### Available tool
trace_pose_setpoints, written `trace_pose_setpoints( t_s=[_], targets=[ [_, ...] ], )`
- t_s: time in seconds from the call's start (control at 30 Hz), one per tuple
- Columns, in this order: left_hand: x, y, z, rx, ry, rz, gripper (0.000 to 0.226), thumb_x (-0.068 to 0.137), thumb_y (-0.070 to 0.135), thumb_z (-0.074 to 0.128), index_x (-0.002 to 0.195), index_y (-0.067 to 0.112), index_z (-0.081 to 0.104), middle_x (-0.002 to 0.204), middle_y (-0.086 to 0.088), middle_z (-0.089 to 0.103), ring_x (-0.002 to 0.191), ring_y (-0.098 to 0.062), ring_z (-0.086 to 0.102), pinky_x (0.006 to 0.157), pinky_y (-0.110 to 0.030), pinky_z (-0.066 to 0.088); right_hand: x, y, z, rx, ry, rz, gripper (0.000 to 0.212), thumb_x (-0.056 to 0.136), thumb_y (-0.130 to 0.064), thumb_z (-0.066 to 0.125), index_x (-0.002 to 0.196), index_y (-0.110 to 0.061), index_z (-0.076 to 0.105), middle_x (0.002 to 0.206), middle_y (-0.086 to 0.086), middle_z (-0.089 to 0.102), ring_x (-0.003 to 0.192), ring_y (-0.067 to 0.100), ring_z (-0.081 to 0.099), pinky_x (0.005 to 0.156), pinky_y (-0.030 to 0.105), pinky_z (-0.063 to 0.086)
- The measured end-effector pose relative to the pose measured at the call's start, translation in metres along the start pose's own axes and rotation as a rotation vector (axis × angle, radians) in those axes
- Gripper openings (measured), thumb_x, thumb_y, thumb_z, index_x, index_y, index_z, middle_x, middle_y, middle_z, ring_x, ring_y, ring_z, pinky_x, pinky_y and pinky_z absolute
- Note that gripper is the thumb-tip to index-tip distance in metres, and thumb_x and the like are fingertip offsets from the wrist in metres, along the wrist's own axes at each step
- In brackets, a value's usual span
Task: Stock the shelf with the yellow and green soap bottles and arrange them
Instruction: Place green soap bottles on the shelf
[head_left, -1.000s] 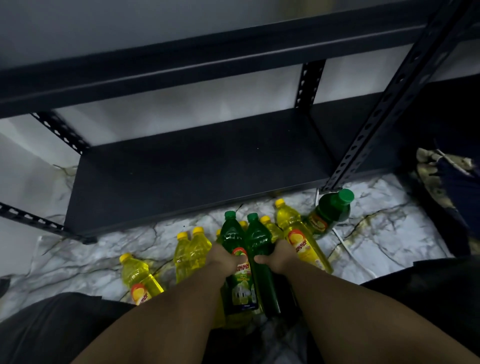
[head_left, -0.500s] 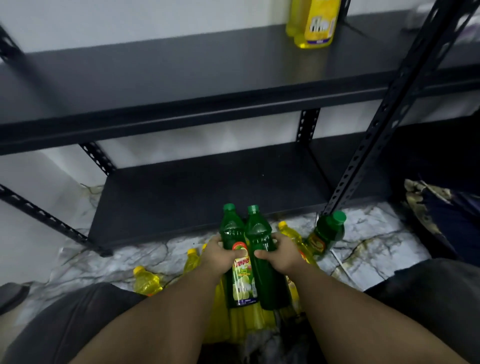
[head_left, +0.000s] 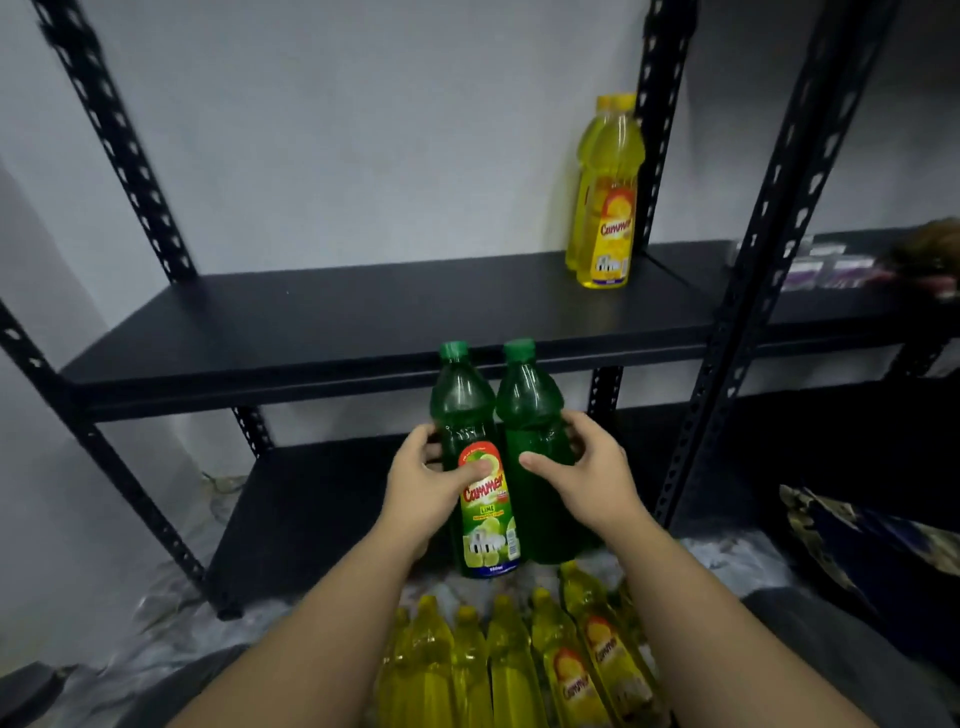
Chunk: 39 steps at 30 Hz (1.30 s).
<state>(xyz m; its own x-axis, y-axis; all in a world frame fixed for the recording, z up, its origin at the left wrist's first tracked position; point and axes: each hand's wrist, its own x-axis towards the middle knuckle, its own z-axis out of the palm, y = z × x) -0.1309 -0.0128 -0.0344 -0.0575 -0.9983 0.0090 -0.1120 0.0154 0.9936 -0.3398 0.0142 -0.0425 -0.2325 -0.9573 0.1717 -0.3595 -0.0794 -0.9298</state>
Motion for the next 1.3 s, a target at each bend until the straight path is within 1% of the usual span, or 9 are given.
trace_pose_setpoints(
  t_s=[0.1,0.2,0.3,0.53,0.67,0.83,1.0,1.13,1.3],
  targets=[
    [0.005,0.040,-0.011,0.020,0.000,0.121,0.067,0.071,0.022,0.095,0.127,0.031,0.061,0.116,0.005,0.072,0.105,-0.012,0.070,0.086,-0.034,0.059,0.007,-0.041,-0.013,0.036,0.044,-0.086,0.066,0.077,-0.035,0.089,0.137,-0.025,0.061,0.119,-0.019,0.066,0.114,-0.002,0.058,0.102,0.034,0.051],
    [0.013,0.078,-0.021,0.017,-0.006,0.208,0.070,0.071,0.022,0.095,0.131,0.031,0.060,0.117,0.004,0.073,0.105,-0.013,0.072,0.087,-0.041,0.062,0.024,-0.073,-0.021,0.039,0.087,-0.184,0.072,0.078,-0.038,0.088,0.141,-0.023,0.058,0.128,-0.013,0.065,0.120,0.007,0.057,0.103,0.033,0.050],
    [0.029,0.114,-0.029,0.023,0.013,0.289,0.072,0.071,0.024,0.095,0.133,0.031,0.059,0.119,0.008,0.073,0.108,-0.011,0.071,0.089,-0.039,0.060,0.047,-0.106,-0.027,0.032,0.120,-0.273,0.074,0.076,-0.043,0.088,0.141,-0.024,0.058,0.130,-0.010,0.065,0.120,0.011,0.059,0.102,0.037,0.052],
    [0.084,0.169,-0.042,0.109,0.083,0.438,0.077,0.066,0.032,0.098,0.133,0.033,0.061,0.118,0.010,0.073,0.108,-0.009,0.071,0.095,-0.045,0.060,0.108,-0.158,-0.023,0.056,0.199,-0.364,0.076,0.079,-0.046,0.085,0.145,-0.023,0.055,0.133,-0.008,0.064,0.121,0.012,0.059,0.104,0.041,0.052],
    [0.118,0.173,-0.044,0.175,0.133,0.483,0.086,0.058,0.047,0.097,0.134,0.038,0.059,0.124,0.012,0.070,0.116,-0.010,0.066,0.100,-0.047,0.056,0.137,-0.158,-0.011,0.079,0.251,-0.362,0.072,0.081,-0.040,0.085,0.144,-0.024,0.056,0.133,-0.008,0.065,0.123,0.013,0.059,0.105,0.044,0.052],
    [0.155,0.166,-0.044,0.190,0.122,0.471,0.087,0.057,0.050,0.096,0.135,0.038,0.058,0.125,0.011,0.069,0.117,-0.011,0.066,0.099,-0.047,0.057,0.168,-0.149,0.002,0.102,0.233,-0.380,0.062,0.083,-0.038,0.084,0.139,-0.029,0.059,0.128,-0.014,0.067,0.120,0.006,0.060,0.105,0.042,0.053],
    [0.181,0.157,-0.046,0.204,0.106,0.478,0.079,0.070,0.037,0.095,0.139,0.035,0.056,0.126,0.013,0.068,0.118,-0.009,0.064,0.100,-0.046,0.057,0.188,-0.144,0.001,0.058,0.176,-0.390,0.060,0.087,-0.040,0.080,0.141,-0.031,0.056,0.127,-0.020,0.065,0.122,0.006,0.058,0.106,0.039,0.051],
    [0.186,0.152,-0.048,0.272,0.067,0.511,0.082,0.077,0.046,0.088,0.147,0.038,0.047,0.136,0.014,0.063,0.125,-0.007,0.060,0.104,-0.040,0.053,0.192,-0.139,0.000,0.022,0.126,-0.419,0.054,0.089,-0.043,0.075,0.139,-0.035,0.056,0.121,-0.023,0.067,0.116,-0.004,0.060,0.104,0.033,0.052],
    [0.178,0.132,-0.047,0.315,0.023,0.469,0.086,0.078,0.056,0.083,0.149,0.038,0.039,0.135,0.015,0.061,0.121,-0.002,0.060,0.102,-0.030,0.051,0.187,-0.115,0.014,-0.019,0.133,-0.337,0.087,0.077,-0.059,0.081,0.149,-0.034,0.040,0.135,-0.015,0.058,0.123,0.004,0.056,0.105,0.037,0.052]
  ],
)
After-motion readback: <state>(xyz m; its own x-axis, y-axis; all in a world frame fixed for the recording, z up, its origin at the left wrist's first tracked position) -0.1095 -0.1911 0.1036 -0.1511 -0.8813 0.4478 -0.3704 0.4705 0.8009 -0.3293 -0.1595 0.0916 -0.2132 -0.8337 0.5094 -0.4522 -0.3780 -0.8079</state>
